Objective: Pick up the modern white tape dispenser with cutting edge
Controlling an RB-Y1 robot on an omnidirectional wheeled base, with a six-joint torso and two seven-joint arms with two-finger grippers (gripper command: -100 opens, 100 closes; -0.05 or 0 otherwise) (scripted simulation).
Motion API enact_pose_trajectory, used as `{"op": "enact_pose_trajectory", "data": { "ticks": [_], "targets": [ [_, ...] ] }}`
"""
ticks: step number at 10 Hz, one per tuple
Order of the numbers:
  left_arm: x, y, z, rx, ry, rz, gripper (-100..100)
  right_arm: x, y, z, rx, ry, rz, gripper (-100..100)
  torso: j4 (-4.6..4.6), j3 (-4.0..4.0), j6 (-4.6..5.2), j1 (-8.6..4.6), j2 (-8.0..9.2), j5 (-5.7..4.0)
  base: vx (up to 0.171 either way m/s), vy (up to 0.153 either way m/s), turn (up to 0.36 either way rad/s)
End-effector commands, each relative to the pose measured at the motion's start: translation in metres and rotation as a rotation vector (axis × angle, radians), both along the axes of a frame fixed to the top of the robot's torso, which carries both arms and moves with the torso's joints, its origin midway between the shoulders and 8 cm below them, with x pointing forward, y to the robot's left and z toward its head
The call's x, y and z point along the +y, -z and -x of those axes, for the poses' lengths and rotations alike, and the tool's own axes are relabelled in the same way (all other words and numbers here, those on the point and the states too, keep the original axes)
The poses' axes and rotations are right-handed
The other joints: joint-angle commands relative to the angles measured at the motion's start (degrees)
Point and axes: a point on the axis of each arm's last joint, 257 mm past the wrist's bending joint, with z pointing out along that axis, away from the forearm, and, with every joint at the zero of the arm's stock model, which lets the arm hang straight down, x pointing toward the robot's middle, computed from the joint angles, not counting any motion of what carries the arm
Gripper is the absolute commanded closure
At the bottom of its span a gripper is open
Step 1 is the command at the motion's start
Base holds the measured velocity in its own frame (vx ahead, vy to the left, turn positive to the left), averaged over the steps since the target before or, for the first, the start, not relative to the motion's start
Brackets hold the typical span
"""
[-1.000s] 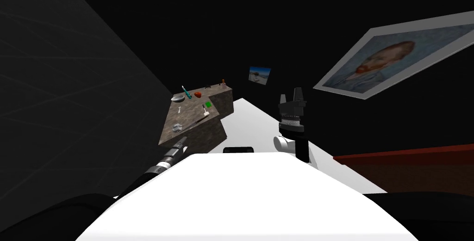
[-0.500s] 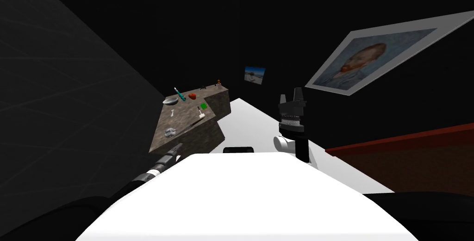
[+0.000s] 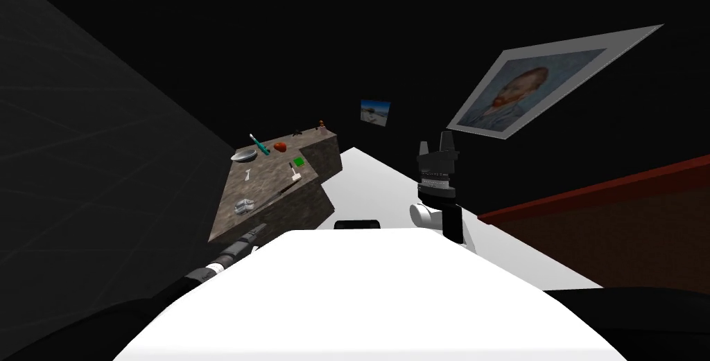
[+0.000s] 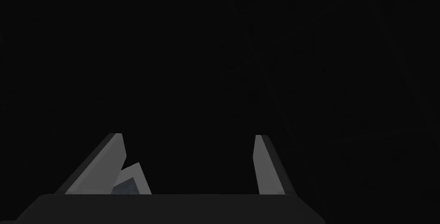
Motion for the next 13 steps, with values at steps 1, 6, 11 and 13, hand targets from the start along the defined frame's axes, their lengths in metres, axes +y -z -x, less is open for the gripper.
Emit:
{"op": "enact_pose_trajectory", "data": {
  "ticks": [1, 6, 11, 13],
  "targets": [
    [0.008, 0.003, 0.007, 0.039, 0.006, -0.012, -100, 0.000, 0.000, 0.000, 0.000, 0.000, 0.000, 0, 0.00, 0.00, 0.00, 0.00, 0.00, 0.00, 0.016, 0.000, -0.066],
    [0.034, 0.008, 0.041, 0.222, 0.030, -0.070, -100, 0.000, 0.000, 0.000, 0.000, 0.000, 0.000, 0, -0.01, -0.03, -0.01, 0.08, -0.06, 0.02, 0.024, 0.009, -0.100],
    [0.054, 0.007, 0.062, 0.370, 0.071, -0.129, -100, 0.000, 0.000, 0.000, 0.000, 0.000, 0.000, 0, -0.01, -0.03, -0.02, 0.15, -0.06, 0.04, 0.026, 0.025, -0.059],
    [0.064, 0.005, 0.070, 0.448, 0.103, -0.167, -100, 0.000, 0.000, 0.000, 0.000, 0.000, 0.000, 0, -0.01, -0.03, -0.03, 0.16, -0.06, 0.05, 0.033, 0.051, -0.048]
  ]
}}
